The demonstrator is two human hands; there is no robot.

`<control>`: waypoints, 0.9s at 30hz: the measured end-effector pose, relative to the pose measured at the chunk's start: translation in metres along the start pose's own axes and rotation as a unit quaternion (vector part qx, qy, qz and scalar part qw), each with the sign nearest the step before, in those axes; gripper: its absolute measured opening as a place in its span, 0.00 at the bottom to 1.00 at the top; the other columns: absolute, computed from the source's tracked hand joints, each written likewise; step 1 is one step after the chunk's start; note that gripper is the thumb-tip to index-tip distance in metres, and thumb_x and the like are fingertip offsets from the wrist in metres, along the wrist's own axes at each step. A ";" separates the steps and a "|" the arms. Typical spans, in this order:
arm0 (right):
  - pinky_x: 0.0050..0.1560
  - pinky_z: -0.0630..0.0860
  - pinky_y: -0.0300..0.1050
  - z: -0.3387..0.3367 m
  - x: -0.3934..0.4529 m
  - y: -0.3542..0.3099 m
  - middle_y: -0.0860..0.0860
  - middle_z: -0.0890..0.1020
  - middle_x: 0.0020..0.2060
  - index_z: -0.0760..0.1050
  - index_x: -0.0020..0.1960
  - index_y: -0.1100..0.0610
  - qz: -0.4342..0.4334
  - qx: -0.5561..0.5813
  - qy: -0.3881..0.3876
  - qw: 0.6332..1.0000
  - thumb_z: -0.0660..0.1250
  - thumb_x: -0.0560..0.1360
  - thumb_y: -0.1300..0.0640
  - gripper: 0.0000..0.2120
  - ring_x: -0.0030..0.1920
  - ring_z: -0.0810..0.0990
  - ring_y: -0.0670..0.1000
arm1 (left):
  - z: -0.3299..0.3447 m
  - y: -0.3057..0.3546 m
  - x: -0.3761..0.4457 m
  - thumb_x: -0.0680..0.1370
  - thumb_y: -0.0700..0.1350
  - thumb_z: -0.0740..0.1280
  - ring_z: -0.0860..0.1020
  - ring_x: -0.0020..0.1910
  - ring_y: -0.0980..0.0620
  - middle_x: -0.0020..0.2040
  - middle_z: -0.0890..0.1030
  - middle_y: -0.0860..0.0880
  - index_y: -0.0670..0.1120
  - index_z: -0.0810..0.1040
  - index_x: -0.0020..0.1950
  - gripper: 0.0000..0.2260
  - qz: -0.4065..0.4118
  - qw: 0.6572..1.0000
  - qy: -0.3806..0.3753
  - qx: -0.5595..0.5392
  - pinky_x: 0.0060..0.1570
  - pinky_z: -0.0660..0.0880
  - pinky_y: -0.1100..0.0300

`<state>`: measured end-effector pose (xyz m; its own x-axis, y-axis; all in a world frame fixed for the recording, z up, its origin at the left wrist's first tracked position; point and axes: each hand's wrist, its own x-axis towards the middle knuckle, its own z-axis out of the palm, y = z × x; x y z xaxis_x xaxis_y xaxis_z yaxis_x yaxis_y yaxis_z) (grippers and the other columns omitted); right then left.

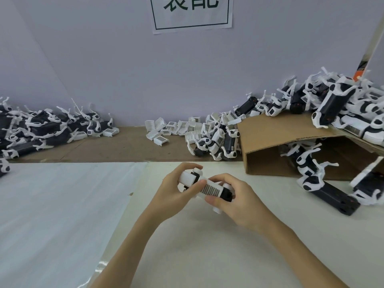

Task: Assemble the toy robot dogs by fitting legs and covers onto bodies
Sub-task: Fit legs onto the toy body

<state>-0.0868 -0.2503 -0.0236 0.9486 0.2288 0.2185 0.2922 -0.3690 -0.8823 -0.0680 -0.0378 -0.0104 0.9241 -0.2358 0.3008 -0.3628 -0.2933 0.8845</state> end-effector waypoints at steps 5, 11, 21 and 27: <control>0.53 0.77 0.32 0.007 -0.002 -0.003 0.37 0.76 0.57 0.71 0.68 0.36 -0.020 -0.058 0.032 0.998 0.78 0.73 0.44 0.27 0.58 0.78 0.38 | 0.000 0.001 0.003 0.79 0.50 0.77 0.84 0.43 0.53 0.47 0.87 0.53 0.54 0.86 0.53 0.04 -0.048 0.995 0.067 -0.064 0.39 0.80 0.63; 0.57 0.78 0.44 0.014 -0.001 -0.001 0.38 0.81 0.54 0.75 0.64 0.40 -0.022 -0.068 0.051 0.996 0.74 0.77 0.47 0.18 0.57 0.79 0.42 | -0.005 -0.005 0.003 0.74 0.72 0.65 0.80 0.42 0.52 0.39 0.83 0.53 0.52 0.80 0.46 0.23 -0.015 0.989 0.104 0.107 0.42 0.75 0.58; 0.59 0.82 0.50 0.001 0.005 -0.005 0.46 0.86 0.54 0.80 0.62 0.42 0.068 0.143 0.027 0.987 0.72 0.77 0.43 0.14 0.54 0.86 0.49 | -0.008 -0.001 0.005 0.70 0.75 0.66 0.80 0.41 0.59 0.50 0.85 0.42 0.59 0.86 0.50 0.24 -0.101 0.991 0.025 -0.086 0.45 0.76 0.71; 0.38 0.75 0.31 -0.002 0.001 -0.016 0.47 0.88 0.46 0.83 0.54 0.51 0.153 0.097 -0.022 0.983 0.64 0.76 0.33 0.23 0.47 0.87 0.46 | -0.002 -0.012 0.007 0.69 0.83 0.58 0.80 0.35 0.57 0.37 0.87 0.46 0.47 0.86 0.44 0.40 -0.151 0.984 0.092 -0.018 0.47 0.75 0.55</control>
<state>-0.0903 -0.2465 -0.0086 0.9811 0.1741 -0.0842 -0.0387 -0.2497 -0.9676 -0.0566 -0.0341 -0.0180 0.9965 0.0292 0.0784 -0.0666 -0.2912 0.9543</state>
